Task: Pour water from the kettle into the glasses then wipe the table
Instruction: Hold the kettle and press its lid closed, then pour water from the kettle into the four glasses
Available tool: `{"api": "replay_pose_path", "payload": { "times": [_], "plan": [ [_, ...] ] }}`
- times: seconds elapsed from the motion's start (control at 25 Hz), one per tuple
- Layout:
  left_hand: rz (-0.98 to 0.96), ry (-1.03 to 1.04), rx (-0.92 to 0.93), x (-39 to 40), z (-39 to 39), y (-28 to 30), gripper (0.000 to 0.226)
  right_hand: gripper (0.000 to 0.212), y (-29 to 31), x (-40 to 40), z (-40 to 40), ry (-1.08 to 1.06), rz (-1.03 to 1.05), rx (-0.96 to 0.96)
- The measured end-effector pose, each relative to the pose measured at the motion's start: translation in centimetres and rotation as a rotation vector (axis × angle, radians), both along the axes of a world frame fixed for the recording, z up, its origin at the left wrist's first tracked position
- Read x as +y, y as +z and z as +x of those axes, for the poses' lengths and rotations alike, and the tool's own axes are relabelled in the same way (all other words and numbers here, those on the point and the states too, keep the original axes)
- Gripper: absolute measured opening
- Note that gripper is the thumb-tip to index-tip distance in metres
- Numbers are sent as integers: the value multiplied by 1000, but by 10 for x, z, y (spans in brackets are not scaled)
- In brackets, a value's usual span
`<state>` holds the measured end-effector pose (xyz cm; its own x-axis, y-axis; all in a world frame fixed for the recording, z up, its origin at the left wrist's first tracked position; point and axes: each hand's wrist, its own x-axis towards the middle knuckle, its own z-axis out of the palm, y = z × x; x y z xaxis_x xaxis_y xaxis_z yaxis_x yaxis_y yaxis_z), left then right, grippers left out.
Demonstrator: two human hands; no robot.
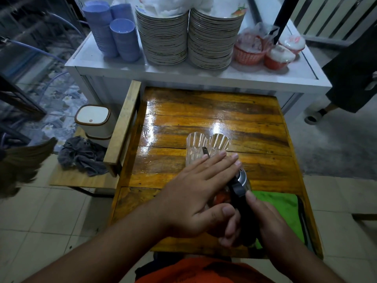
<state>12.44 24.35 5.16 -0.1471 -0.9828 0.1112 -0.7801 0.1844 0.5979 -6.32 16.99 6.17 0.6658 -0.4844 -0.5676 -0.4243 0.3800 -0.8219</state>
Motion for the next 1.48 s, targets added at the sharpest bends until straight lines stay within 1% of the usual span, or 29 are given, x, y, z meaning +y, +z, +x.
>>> {"api": "replay_pose_path", "payload": {
  "times": [0.16,0.28,0.48,0.56,0.68,0.8,0.84,0.92,1.0,1.12,1.28,1.4,1.48],
  "plan": [
    [-8,34,35,-11,12,2,82,81,17,-8,17,-8,29,30],
    [-9,53,60,-16,22,1,83,78,26,-15,27,-3,62,50],
    [40,52,115,-21,31,2,83,76,33,-19,38,-22,84,82],
    [76,44,144,-23,37,4,83,76,37,-21,40,-17,101,83],
    [161,28,194,-31,50,13,79,77,47,-24,44,42,99,137],
    [370,39,274,-43,61,29,67,81,53,-28,49,59,104,153],
    [443,46,300,-46,64,35,67,81,54,-28,50,62,108,160],
    [533,46,308,-54,68,48,73,80,57,-29,52,63,119,174],
    [585,33,298,-60,70,59,82,79,58,-31,54,58,129,178],
    [637,0,292,-68,72,70,87,80,59,-36,57,68,148,194],
    [653,-13,293,-73,74,76,79,79,63,-43,59,83,174,196],
    [652,-10,302,-74,74,80,79,79,65,-48,62,104,176,204],
    [663,-4,312,-75,74,81,75,79,66,-52,64,117,189,207]
  ]
}}
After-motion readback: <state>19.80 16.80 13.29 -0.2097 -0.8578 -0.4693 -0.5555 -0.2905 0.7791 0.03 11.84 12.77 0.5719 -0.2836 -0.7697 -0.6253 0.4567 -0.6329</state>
